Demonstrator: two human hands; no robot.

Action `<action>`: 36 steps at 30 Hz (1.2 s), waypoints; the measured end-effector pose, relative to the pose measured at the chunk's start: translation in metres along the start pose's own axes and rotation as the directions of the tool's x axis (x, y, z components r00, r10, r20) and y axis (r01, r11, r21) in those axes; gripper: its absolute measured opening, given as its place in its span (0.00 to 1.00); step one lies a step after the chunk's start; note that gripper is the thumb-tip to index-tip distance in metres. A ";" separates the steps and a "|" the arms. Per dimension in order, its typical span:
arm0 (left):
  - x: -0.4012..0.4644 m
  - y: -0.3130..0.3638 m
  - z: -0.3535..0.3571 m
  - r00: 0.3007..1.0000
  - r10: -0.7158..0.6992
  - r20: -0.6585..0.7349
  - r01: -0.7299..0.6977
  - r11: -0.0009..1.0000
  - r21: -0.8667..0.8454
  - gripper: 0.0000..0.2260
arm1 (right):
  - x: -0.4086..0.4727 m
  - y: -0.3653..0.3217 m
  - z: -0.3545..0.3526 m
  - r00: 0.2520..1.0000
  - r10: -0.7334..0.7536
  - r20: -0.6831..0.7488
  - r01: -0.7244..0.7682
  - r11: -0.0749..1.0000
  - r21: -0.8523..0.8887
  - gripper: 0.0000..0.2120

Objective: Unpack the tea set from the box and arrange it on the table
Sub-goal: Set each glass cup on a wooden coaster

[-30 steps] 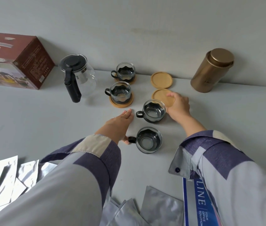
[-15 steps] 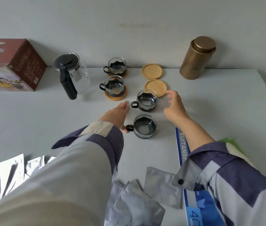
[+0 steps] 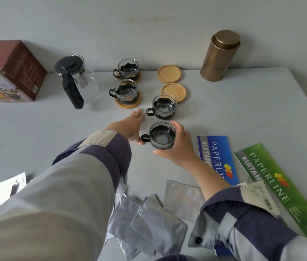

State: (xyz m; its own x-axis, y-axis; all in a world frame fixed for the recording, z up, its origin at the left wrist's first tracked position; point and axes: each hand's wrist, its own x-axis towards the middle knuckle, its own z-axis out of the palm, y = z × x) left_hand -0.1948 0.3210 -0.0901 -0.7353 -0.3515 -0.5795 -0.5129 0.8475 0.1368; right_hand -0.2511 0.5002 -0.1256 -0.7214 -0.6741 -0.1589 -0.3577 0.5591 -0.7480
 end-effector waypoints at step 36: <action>0.020 0.002 0.072 0.741 -0.100 -0.664 -0.036 0.981 -0.188 0.27 | 0.242 -0.037 -0.051 0.965 0.132 -0.227 -0.105 0.986 0.128 0.35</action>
State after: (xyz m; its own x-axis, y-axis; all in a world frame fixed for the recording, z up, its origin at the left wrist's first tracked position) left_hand -0.1786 0.3449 -0.1592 -0.7875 -0.6097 0.0900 -0.5607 0.7693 0.3062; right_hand -0.4428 0.3406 -0.1038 -0.8779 -0.4669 -0.1062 -0.2011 0.5607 -0.8032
